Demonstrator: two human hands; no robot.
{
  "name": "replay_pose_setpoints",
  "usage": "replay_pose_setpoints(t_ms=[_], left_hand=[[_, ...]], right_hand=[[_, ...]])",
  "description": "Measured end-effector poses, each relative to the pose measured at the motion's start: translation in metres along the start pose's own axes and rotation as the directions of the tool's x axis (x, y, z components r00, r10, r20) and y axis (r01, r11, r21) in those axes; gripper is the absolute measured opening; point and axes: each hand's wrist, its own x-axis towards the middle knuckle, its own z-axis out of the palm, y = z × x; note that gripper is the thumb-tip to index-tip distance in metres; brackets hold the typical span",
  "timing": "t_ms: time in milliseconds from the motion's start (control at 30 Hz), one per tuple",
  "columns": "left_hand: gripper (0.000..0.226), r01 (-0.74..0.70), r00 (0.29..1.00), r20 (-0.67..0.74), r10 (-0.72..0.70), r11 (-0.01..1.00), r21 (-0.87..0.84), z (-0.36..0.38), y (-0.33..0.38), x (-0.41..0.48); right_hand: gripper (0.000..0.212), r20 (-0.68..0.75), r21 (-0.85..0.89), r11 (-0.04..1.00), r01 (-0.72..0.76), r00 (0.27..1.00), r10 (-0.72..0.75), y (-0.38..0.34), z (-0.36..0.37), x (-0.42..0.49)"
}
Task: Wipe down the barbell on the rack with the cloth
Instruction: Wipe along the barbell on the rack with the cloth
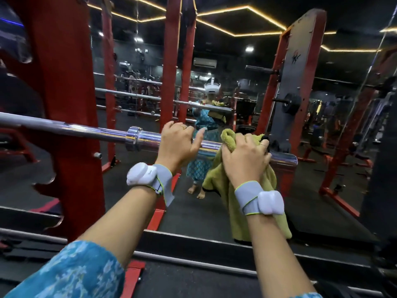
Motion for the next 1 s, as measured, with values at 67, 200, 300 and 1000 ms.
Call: replay_pose_setpoints(t_ms=[67,200,300,1000], left_hand=[[0.045,0.025,1.000,-0.015,-0.025,0.999,0.023,-0.009,-0.020,0.000],[0.046,0.078,0.997,-0.031,-0.074,0.987,0.144,-0.028,-0.064,-0.004],[0.044,0.088,0.996,-0.034,-0.083,0.977,0.193,-0.039,-0.093,-0.010],[0.062,0.246,0.969,0.017,-0.247,0.969,0.034,-0.035,-0.121,-0.028]], right_hand=[[0.042,0.001,-0.013,1.000,0.025,1.000,-0.025,-0.006,0.002,0.001],[0.042,-0.018,0.020,0.997,0.070,0.997,-0.070,-0.022,0.009,-0.005],[0.044,-0.015,0.019,0.995,0.094,0.995,-0.094,-0.033,0.012,-0.007],[0.045,-0.269,0.037,0.936,0.350,0.906,-0.328,-0.070,0.046,-0.030]])
